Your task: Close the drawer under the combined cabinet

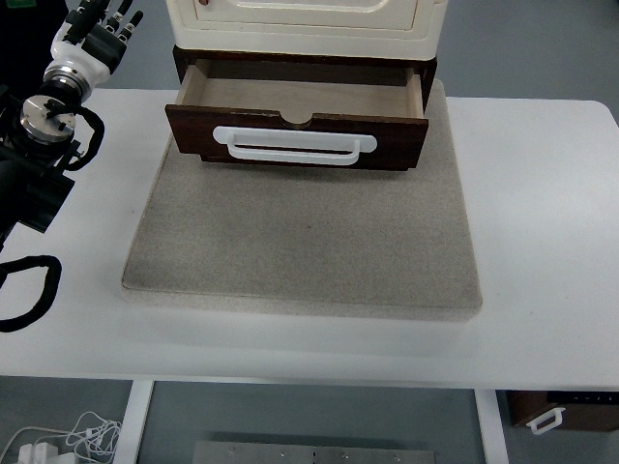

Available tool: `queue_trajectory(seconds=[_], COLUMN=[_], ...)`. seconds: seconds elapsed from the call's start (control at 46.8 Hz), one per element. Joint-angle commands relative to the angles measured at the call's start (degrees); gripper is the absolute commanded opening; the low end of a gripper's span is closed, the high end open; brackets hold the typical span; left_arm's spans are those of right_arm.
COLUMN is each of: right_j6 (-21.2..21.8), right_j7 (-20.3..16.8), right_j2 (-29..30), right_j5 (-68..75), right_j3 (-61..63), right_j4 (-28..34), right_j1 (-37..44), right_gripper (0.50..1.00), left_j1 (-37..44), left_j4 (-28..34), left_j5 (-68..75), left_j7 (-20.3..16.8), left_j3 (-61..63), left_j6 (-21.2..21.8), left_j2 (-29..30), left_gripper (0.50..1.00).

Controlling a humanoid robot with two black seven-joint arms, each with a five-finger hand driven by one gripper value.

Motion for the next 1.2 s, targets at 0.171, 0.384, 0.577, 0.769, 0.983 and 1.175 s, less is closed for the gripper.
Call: queue_trajectory(seconds=[0.171, 0.384, 0.577, 0.769, 0.983, 1.175], right_j6=[0.0, 0.0, 0.0, 0.0, 0.0, 0.0], right_j7=[0.0, 0.0, 0.0, 0.0, 0.0, 0.0], right_j2=[0.0, 0.0, 0.0, 0.0, 0.0, 0.0], right_j5=[-0.1, -0.1, -0.1, -0.1, -0.1, -0.1], right_j3=[0.0, 0.0, 0.0, 0.0, 0.0, 0.0], right_j4=[0.0, 0.0, 0.0, 0.0, 0.0, 0.0], right_j1=[0.0, 0.0, 0.0, 0.0, 0.0, 0.0], right_gripper=[0.952, 0.952, 0.952, 0.952, 0.952, 0.952], left_j1=[0.1, 0.1, 0.1, -0.3, -1.5, -4.7], left_j4=[0.0, 0.1, 0.2, -0.1, -4.1, -8.0], left_j5=[0.0, 0.0, -0.1, 0.1, 0.7, 0.7], left_j7=[0.0, 0.1, 0.1, 0.0, 0.0, 0.0], left_j3=[0.0, 0.0, -0.1, 0.0, 0.4, 1.0], left_j6=[-0.3, -0.4, -0.4, -1.4, -1.3, -1.2], left_j2=[0.0, 0.1, 0.1, 1.3, 5.6, 10.6], left_gripper=[1.0, 1.0, 1.0, 1.0, 1.0, 1.0])
